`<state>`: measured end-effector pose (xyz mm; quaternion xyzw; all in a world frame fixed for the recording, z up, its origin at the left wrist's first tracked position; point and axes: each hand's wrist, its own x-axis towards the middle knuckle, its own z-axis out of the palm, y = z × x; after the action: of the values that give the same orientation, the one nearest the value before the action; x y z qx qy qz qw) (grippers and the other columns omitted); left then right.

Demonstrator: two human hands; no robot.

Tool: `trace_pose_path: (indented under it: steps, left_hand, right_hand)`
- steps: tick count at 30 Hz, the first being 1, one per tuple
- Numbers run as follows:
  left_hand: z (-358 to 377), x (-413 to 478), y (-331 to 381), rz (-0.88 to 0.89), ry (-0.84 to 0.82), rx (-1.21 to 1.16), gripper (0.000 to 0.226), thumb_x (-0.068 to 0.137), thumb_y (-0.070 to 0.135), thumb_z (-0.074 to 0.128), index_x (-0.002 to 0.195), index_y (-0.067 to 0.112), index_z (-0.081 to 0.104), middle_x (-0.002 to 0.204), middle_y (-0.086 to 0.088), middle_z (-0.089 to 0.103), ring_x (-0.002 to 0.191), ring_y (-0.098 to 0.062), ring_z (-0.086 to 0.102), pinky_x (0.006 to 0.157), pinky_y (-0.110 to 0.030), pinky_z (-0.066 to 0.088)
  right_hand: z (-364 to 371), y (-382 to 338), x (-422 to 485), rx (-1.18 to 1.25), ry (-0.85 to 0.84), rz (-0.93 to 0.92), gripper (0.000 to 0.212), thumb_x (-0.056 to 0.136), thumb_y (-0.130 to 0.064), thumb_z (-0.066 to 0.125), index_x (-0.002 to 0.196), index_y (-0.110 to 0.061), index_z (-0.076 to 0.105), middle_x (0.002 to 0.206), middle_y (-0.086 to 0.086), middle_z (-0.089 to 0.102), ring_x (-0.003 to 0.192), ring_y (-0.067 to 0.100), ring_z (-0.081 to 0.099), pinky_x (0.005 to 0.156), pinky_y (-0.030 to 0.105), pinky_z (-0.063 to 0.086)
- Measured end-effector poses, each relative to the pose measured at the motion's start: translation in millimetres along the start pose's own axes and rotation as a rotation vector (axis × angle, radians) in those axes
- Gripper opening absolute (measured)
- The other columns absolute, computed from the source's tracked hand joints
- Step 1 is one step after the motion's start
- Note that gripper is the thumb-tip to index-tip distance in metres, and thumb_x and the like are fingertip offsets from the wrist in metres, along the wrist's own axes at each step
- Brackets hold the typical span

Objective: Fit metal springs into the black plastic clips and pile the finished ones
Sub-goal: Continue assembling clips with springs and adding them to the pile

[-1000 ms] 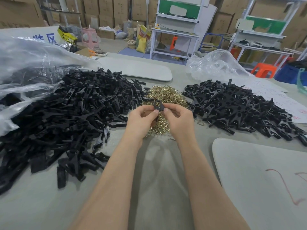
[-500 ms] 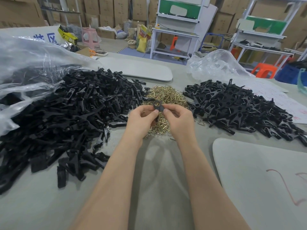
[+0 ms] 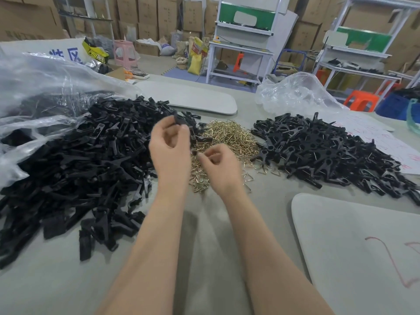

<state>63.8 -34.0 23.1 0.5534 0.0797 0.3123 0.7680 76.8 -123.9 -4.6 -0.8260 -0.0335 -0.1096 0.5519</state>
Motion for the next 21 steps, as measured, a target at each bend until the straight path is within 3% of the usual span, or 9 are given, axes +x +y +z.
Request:
trace_pose_path:
  steps: [2, 5, 7, 8, 10, 13, 17, 19, 21]
  left_hand:
    - [-5, 2, 6, 0.101, 0.088, -0.018, 0.021, 0.091, 0.009, 0.056, 0.108, 0.021, 0.054, 0.102, -0.01, 0.061, 0.093, -0.019, 0.061, 0.09, -0.04, 0.052]
    - [-11, 4, 9, 0.173, 0.168, 0.003, 0.025, 0.091, 0.014, 0.054, 0.116, 0.016, 0.053, 0.109, -0.017, 0.061, 0.1, -0.027, 0.063, 0.091, -0.045, 0.051]
    - [-11, 5, 8, 0.174, 0.181, 0.015, 0.026, 0.091, 0.015, 0.054, 0.117, 0.016, 0.053, 0.112, -0.016, 0.061, 0.103, -0.028, 0.063, 0.092, -0.045, 0.051]
    - [-11, 6, 6, 0.164, 0.178, 0.016, 0.025, 0.092, 0.014, 0.054, 0.116, 0.017, 0.053, 0.111, -0.015, 0.061, 0.103, -0.028, 0.062, 0.092, -0.045, 0.051]
    - [-8, 5, 2, 0.131, 0.165, 0.023, 0.023, 0.092, 0.012, 0.055, 0.114, 0.017, 0.053, 0.108, -0.012, 0.062, 0.102, -0.027, 0.063, 0.092, -0.042, 0.051]
    - [-7, 5, -4, 0.089, 0.146, 0.032, 0.021, 0.092, 0.011, 0.055, 0.112, 0.018, 0.054, 0.106, -0.01, 0.063, 0.101, -0.025, 0.063, 0.091, -0.039, 0.052]
    - [-10, 8, -9, 0.003, 0.145, -0.04, 0.024, 0.092, 0.013, 0.056, 0.116, 0.013, 0.055, 0.099, -0.001, 0.064, 0.094, -0.016, 0.065, 0.089, -0.03, 0.053]
    - [-11, 10, -14, -0.064, 0.103, -0.054, 0.017, 0.092, 0.011, 0.056, 0.108, 0.018, 0.058, 0.085, 0.008, 0.065, 0.082, -0.009, 0.063, 0.081, -0.025, 0.052]
    - [-9, 9, -20, -0.173, -0.045, 0.012, 0.015, 0.092, 0.009, 0.058, 0.096, 0.024, 0.057, 0.081, 0.009, 0.065, 0.079, -0.008, 0.062, 0.077, -0.024, 0.052]
  right_hand:
    - [16, -12, 2, 0.032, -0.132, -0.021, 0.009, 0.088, -0.019, 0.067, 0.092, -0.023, 0.059, 0.08, -0.011, 0.062, 0.07, 0.001, 0.058, 0.066, 0.018, 0.048]
    - [36, -25, 2, -0.019, -0.361, -0.133, 0.033, 0.091, -0.008, 0.058, 0.123, -0.011, 0.055, 0.097, -0.006, 0.065, 0.08, 0.001, 0.06, 0.076, 0.01, 0.05]
    - [47, -27, 2, -0.263, -0.44, -0.196, 0.031, 0.093, -0.005, 0.049, 0.123, -0.005, 0.055, 0.111, 0.012, 0.065, 0.096, 0.023, 0.062, 0.09, 0.027, 0.051]
    - [51, -26, 3, -0.45, -0.457, -0.218, 0.03, 0.093, -0.007, 0.048, 0.122, -0.005, 0.056, 0.115, 0.015, 0.063, 0.104, 0.032, 0.059, 0.094, 0.039, 0.048]
    - [54, -19, 2, -0.775, -0.427, -0.242, 0.029, 0.094, -0.015, 0.048, 0.122, -0.011, 0.054, 0.12, 0.012, 0.059, 0.113, 0.033, 0.052, 0.098, 0.042, 0.039]
    - [54, -14, -3, -0.846, -0.342, -0.296, 0.024, 0.095, -0.016, 0.045, 0.116, -0.013, 0.054, 0.114, 0.009, 0.062, 0.111, 0.03, 0.053, 0.09, 0.039, 0.031]
    - [36, -15, -7, -0.62, -0.164, -0.224, 0.016, 0.092, -0.018, 0.051, 0.101, -0.019, 0.063, 0.099, 0.003, 0.068, 0.096, 0.025, 0.058, 0.086, 0.036, 0.034]
    - [13, -11, -3, -0.322, -0.097, -0.106, 0.02, 0.094, -0.016, 0.055, 0.111, -0.012, 0.065, 0.099, 0.004, 0.068, 0.09, 0.019, 0.06, 0.087, 0.034, 0.046]
    - [-13, -3, -1, 0.109, -0.069, 0.055, 0.022, 0.094, -0.008, 0.054, 0.114, -0.003, 0.063, 0.088, 0.004, 0.066, 0.075, 0.012, 0.059, 0.07, 0.023, 0.052]
